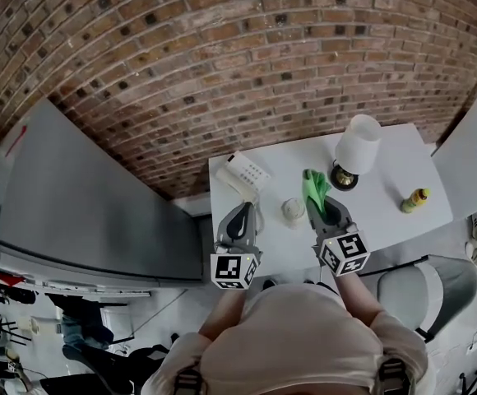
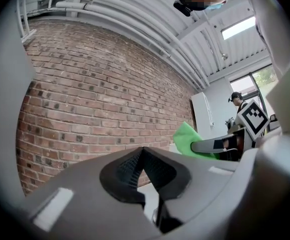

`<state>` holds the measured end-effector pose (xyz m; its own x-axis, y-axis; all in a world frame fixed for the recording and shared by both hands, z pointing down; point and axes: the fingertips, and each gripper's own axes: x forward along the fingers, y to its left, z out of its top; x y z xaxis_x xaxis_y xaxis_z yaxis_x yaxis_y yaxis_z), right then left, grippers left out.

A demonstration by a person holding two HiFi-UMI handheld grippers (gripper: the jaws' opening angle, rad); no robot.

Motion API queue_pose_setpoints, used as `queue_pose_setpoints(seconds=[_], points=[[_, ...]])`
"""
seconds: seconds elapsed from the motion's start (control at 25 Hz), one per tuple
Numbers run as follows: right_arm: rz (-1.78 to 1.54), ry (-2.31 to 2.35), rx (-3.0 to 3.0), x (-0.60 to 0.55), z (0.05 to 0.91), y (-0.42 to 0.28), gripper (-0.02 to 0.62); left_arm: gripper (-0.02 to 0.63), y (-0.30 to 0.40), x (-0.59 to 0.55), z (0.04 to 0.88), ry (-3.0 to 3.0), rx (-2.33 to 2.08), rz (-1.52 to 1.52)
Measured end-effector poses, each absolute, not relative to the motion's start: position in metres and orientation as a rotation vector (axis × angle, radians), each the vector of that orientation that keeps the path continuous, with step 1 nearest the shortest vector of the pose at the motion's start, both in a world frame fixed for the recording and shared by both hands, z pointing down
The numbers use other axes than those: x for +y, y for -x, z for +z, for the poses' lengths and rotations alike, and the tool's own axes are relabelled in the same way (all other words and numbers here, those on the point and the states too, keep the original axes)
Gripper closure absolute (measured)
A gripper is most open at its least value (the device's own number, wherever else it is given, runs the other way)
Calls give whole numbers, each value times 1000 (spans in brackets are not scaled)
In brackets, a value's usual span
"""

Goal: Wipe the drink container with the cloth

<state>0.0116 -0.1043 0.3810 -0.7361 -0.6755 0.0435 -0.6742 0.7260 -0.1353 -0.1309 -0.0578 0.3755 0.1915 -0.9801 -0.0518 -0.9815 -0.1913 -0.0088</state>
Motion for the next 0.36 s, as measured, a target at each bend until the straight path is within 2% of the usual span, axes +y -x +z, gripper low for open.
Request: queue_pose_setpoints(seconds=[0.36], points=[[-239, 1133, 2916, -93, 377, -8, 554, 597, 135, -45, 360, 2355, 1970, 66]])
